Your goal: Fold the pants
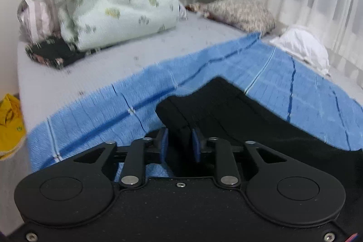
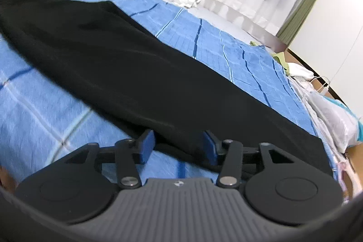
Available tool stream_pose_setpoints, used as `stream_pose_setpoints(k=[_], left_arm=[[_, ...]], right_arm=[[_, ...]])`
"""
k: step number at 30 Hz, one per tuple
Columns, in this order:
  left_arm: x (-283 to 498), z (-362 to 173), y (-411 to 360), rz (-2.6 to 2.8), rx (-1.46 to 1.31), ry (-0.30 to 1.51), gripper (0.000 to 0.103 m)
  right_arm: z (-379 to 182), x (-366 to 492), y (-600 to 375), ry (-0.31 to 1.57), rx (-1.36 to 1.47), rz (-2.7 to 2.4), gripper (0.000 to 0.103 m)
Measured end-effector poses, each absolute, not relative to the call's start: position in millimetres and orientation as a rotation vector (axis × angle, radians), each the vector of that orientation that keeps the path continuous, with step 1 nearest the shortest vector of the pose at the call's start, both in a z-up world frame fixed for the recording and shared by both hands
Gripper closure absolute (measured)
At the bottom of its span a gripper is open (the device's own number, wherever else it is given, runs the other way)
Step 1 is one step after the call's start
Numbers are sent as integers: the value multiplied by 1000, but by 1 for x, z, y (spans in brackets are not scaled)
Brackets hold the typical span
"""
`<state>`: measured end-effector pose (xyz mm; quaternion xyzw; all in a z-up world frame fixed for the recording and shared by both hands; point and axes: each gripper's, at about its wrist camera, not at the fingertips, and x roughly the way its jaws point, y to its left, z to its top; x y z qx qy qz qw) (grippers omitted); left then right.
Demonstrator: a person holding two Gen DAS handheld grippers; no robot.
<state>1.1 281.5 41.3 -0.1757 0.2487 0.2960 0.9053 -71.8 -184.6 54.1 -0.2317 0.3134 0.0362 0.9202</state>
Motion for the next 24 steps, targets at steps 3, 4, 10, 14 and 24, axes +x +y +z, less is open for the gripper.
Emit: stream_pose_setpoints(k=[3, 4, 10, 14, 24], left_arm=[[-7, 60, 264, 609, -297, 453, 63], [-8, 66, 257, 598, -276, 436, 63], [-7, 86, 195, 406, -192, 421, 58], [-3, 71, 140, 223, -141, 494, 59], [-9, 11, 47, -23, 3, 624, 60]], right_arm=[[64, -78, -192, 654, -448, 102, 33], [69, -79, -194, 653, -427, 113, 32], [103, -56, -207, 607, -201, 184, 26], [114, -10, -206, 603, -23, 272, 26], [90, 140, -126, 754, 183, 505, 26]])
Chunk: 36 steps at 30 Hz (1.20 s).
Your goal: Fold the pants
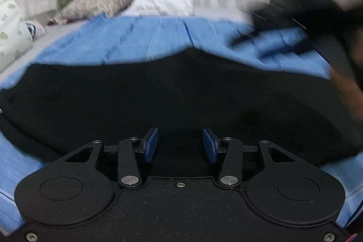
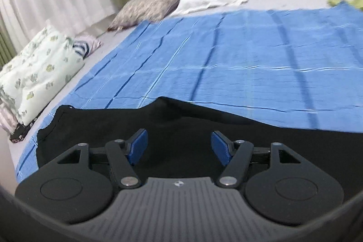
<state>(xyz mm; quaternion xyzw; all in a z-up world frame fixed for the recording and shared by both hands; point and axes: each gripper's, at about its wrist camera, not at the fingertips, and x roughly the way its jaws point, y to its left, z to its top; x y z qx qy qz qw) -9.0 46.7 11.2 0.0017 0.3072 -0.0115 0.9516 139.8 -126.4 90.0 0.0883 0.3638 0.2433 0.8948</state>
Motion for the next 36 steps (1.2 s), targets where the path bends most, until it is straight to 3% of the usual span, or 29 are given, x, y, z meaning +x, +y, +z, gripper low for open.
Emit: stream_pose_setpoints(k=[3, 5, 6, 7, 8, 15, 17, 19, 25, 36], left_arm=[[-20, 2, 38, -22, 58, 565, 59], [-22, -2, 35, -27, 62, 547, 59], [-25, -3, 35, -31, 57, 542, 59], [-26, -5, 34, -37, 52, 538, 59], [-26, -6, 34, -40, 51, 535, 59], [-28, -10, 35, -55, 59, 515, 59], [-32, -10, 32, -59, 49, 517, 59], [-30, -11, 36, -62, 40, 518, 59], [-24, -6, 43, -60, 30, 524, 59], [-19, -5, 46, -68, 10, 531, 56]], right_arm=[[74, 163, -88, 800, 117, 554, 26], [67, 171, -66, 817, 34, 560, 43], [63, 177, -53, 825, -18, 547, 60], [60, 183, -44, 832, -61, 523, 71], [56, 189, -36, 830, -96, 490, 64], [46, 236, -32, 791, -85, 405, 70], [50, 235, -33, 759, -90, 406, 64], [56, 232, -45, 762, -39, 411, 44], [80, 192, -108, 716, 109, 430, 28], [72, 29, -296, 605, 354, 42, 25]])
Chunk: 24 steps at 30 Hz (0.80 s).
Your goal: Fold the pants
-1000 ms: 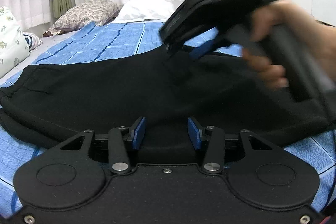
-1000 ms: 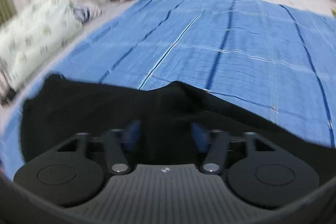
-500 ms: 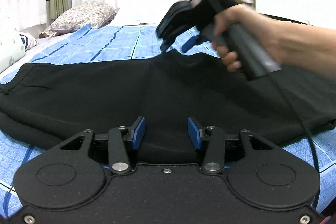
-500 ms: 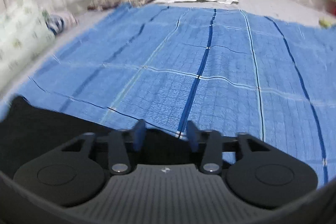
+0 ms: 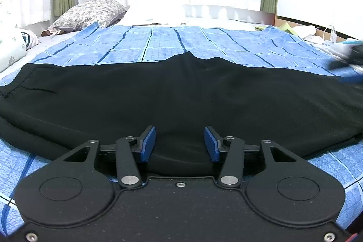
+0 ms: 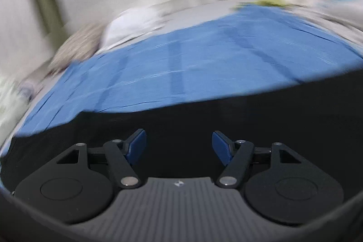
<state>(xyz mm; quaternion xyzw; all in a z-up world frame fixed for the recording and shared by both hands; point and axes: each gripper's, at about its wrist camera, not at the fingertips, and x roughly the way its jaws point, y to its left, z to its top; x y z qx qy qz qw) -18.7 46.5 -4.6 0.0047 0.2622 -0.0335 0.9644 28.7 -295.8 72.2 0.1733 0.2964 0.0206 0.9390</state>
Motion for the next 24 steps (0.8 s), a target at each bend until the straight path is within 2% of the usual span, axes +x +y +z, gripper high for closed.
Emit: stream_pose_setpoints(k=[6, 11, 21, 24], left_arm=[[-17, -4, 46, -58, 12, 539, 53], [-16, -5, 45, -56, 10, 542, 51], [-16, -6, 46, -56, 9, 539, 50], [-16, -6, 46, -56, 8, 537, 50]], right_arm=[[62, -56, -396, 492, 564, -252, 25], [47, -94, -445, 419, 666, -397, 25], [19, -73, -499, 355, 800, -418, 28], [14, -71, -514, 336, 880, -431, 34]])
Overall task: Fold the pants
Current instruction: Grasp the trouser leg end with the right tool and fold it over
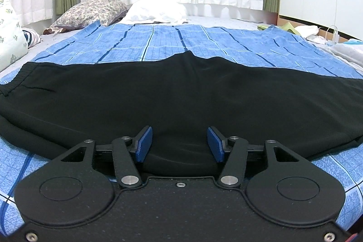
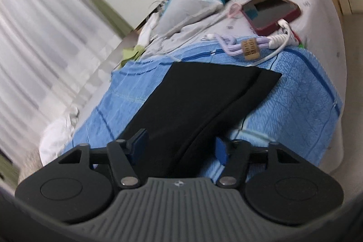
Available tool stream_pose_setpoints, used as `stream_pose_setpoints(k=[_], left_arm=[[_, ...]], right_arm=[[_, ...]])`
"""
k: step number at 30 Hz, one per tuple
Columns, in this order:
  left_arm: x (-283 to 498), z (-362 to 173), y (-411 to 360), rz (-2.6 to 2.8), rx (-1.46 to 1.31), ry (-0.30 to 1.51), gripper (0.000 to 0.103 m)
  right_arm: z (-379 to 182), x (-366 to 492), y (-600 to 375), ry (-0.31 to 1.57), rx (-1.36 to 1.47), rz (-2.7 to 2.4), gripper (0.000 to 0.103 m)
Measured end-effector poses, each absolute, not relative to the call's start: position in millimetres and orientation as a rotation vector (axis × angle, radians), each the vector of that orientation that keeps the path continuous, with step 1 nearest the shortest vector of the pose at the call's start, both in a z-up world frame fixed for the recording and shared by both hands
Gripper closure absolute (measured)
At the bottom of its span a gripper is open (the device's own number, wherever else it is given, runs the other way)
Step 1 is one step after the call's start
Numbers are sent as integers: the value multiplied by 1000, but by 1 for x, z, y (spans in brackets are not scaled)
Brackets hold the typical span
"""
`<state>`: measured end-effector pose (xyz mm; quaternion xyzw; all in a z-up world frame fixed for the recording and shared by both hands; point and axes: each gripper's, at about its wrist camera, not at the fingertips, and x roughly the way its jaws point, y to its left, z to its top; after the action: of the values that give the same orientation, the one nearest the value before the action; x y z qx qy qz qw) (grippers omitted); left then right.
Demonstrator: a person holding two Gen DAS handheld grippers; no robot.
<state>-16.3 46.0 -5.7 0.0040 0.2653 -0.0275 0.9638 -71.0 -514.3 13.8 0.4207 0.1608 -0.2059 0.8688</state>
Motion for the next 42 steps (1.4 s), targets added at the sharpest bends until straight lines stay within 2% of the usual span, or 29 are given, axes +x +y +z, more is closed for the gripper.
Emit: stream_pose_setpoints(k=[8, 11, 12, 14, 16, 21, 26, 32, 33, 35, 42], left_arm=[[-17, -6, 46, -66, 0, 530, 48], [-17, -5, 47, -70, -3, 528, 47], [-17, -5, 47, -69, -4, 529, 47], [-16, -3, 46, -65, -8, 541, 47], [-14, 3, 47, -58, -13, 570, 47], [-16, 21, 70, -46, -131, 578, 47], [-23, 28, 107, 49, -182, 550, 47], [-30, 25, 139, 108, -233, 549, 48], [-32, 25, 141, 109, -231, 547, 48], [-34, 24, 145, 108, -230, 545, 48], [-34, 24, 143, 99, -247, 540, 47]], right_arm=[[15, -65, -534, 328, 878, -483, 38], [22, -42, -541, 398, 794, -469, 36], [27, -32, -539, 433, 746, -441, 38], [33, -19, -534, 481, 698, -426, 49], [39, -9, -529, 506, 689, -445, 89], [79, 26, -481, 470, 557, -430, 91], [111, 76, -336, 508, 209, -132, 93], [65, 55, -145, 656, -169, 368, 91], [57, 48, -127, 672, -184, 413, 86], [48, 34, -104, 660, -219, 421, 84], [54, 9, -82, 620, -277, 441, 87]])
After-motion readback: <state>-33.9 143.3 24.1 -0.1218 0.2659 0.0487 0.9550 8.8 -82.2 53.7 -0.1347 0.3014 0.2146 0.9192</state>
